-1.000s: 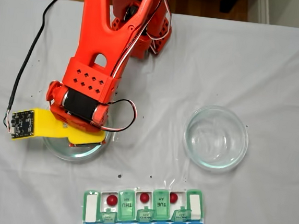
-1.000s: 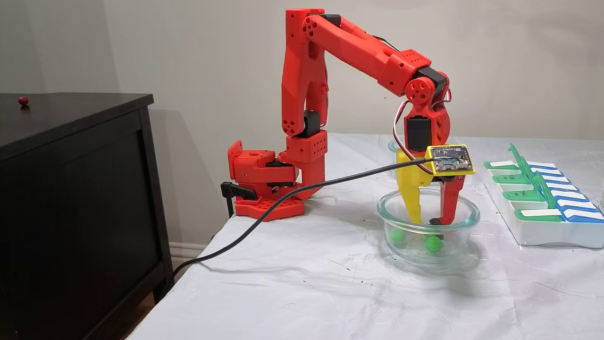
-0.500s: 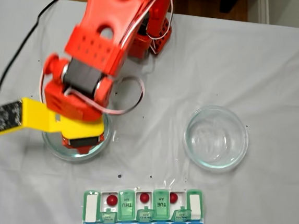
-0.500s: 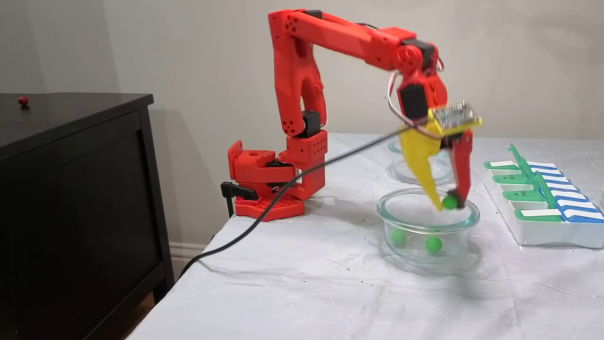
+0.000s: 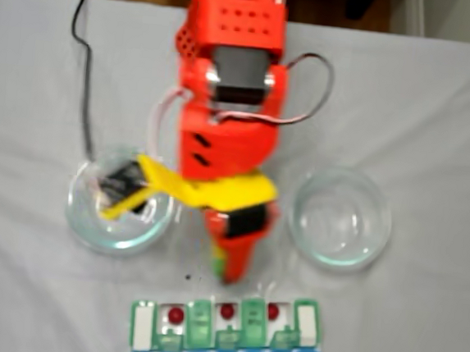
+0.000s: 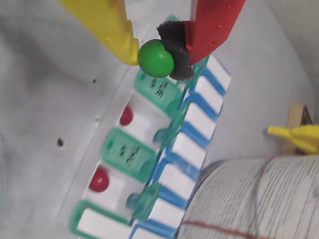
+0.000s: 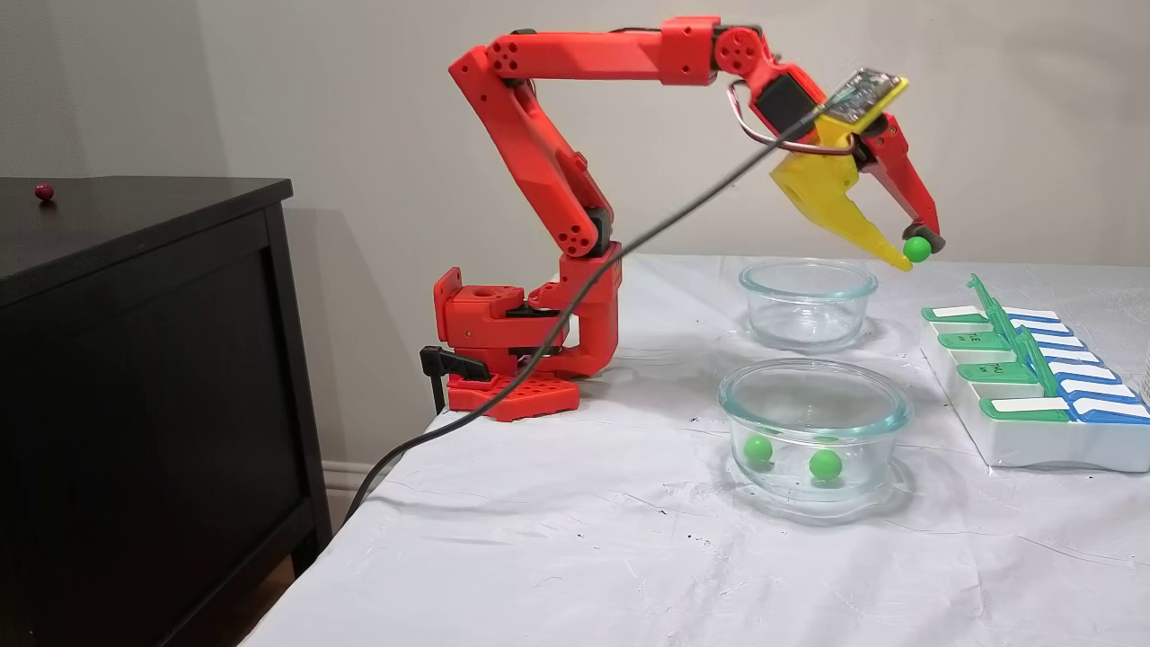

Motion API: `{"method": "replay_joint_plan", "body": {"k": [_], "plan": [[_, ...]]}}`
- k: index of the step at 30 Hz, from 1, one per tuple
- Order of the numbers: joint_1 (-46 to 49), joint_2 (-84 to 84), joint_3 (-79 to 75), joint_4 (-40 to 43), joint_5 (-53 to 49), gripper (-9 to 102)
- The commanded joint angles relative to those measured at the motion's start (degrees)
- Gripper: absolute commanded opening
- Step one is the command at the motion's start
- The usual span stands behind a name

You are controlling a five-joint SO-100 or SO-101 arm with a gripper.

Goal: Sort medicines into box.

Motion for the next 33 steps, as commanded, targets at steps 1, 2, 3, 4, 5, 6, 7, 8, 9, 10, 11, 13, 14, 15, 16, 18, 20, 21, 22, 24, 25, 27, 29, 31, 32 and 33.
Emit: {"method": "replay_joint_plan", "body": {"k": [1,2,3,4,5,6,7,8,9,10,11,13,14,15,16,18,20,21,22,24,25,27,29,31,32,33], "plan": [[-4.6,-2.6,-1.5,-7.4,3.0,0],[-5.3,-3.9,-1.5,-9.1,3.8,0],[-5.7,-5.2,-1.5,-11.2,4.6,0],[-6.2,-6.6,-1.1,-13.9,4.9,0],[-6.3,-8.3,-0.8,-16.8,4.9,0],[-6.5,-10.2,-0.8,-19.2,4.9,0],[-6.6,-12.0,-1.1,-20.4,5.0,0],[-6.6,-13.8,-1.8,-20.7,5.1,0],[-6.6,-15.5,-2.5,-21.0,5.2,0],[-6.7,-16.8,-2.8,-21.7,5.3,0],[-6.8,-18.0,-3.0,-22.7,5.4,0],[-7.0,-20.5,-3.4,-24.5,5.6,0],[-7.1,-21.6,-3.9,-25.0,6.0,0],[-7.2,-22.9,-4.5,-25.1,6.1,0],[-7.2,-23.9,-5.4,-24.9,6.3,0],[-7.3,-24.6,-5.8,-24.8,6.6,0],[-7.6,-24.4,-5.7,-24.6,6.8,0],[-7.9,-24.1,-5.4,-24.3,6.7,0],[-8.3,-23.6,-4.7,-24.4,6.6,0],[-8.8,-23.2,-3.8,-25.4,6.6,0],[-9.0,-23.3,-3.6,-26.0,6.5,0],[-9.0,-23.9,-3.4,-27.3,6.7,0],[-9.0,-24.6,-3.7,-28.1,6.5,0],[-9.3,-24.9,-3.8,-28.8,6.2,0],[-9.6,-24.9,-3.6,-29.3,6.1,0],[-9.8,-24.9,-3.5,-29.5,6.0,0]]}}
